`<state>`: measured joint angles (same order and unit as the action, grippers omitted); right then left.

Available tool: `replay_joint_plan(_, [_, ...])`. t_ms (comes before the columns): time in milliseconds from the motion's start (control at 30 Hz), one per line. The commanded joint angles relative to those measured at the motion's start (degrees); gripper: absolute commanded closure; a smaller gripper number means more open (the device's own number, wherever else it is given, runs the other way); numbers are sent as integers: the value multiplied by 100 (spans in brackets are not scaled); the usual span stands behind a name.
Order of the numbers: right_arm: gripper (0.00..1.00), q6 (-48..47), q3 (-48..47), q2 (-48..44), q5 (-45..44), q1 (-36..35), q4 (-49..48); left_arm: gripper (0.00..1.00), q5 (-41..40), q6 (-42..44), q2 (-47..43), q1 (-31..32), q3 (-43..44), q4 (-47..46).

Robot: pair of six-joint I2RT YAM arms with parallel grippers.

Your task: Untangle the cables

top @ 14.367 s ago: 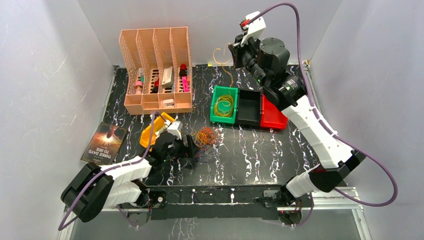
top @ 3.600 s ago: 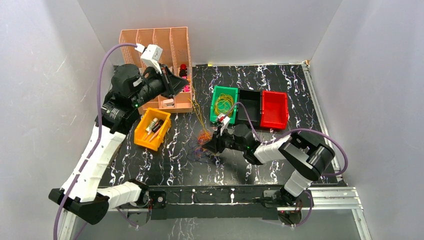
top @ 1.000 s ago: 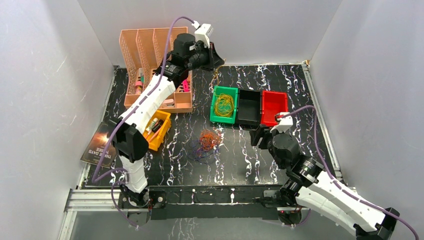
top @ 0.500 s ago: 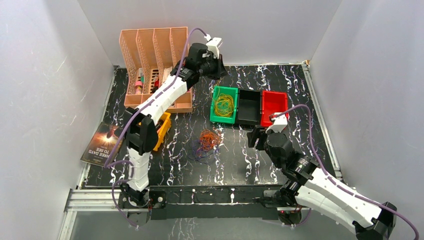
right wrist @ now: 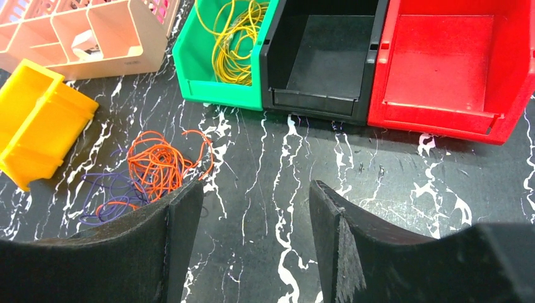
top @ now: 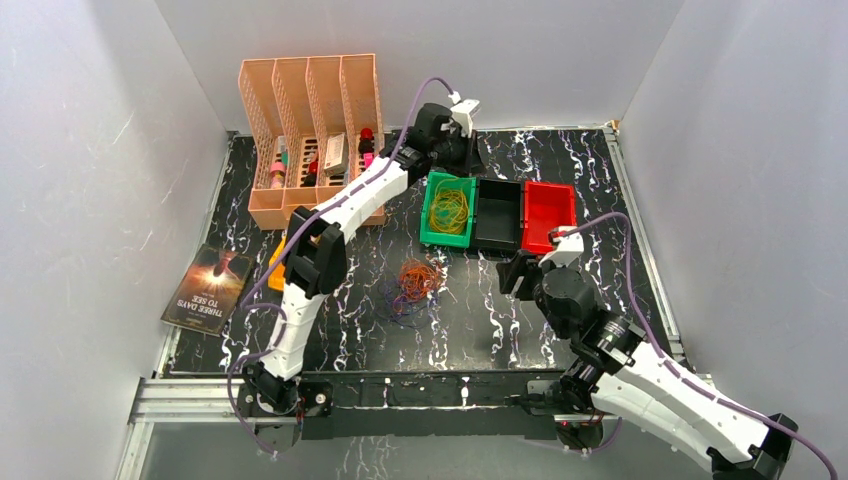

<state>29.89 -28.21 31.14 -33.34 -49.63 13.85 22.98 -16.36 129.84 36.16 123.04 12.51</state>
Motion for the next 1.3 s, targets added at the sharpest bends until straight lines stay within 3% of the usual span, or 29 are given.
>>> replay_joint_plan(0, [29, 87, 78, -211, -244, -19, 48, 100, -167, 60, -31, 22, 99, 242])
replay_joint_plan(500, [29, 118, 140, 32, -41, -20, -144, 100, -1673, 577, -492, -21, -1183, 291])
replay_joint_plan(867, [28, 114, 149, 73, 18, -20, -134, 100, -1706, 681, 2, -36, -546, 607])
replay_joint_plan(1067, [27, 106, 140, 24, -32, -17, -108, 72, -1648, 715, -132, -39, -307, 647])
replay_joint_plan(1267, [27, 73, 96, 115, 22, -21, -136, 61, -1774, 807, -331, -39, -411, 723])
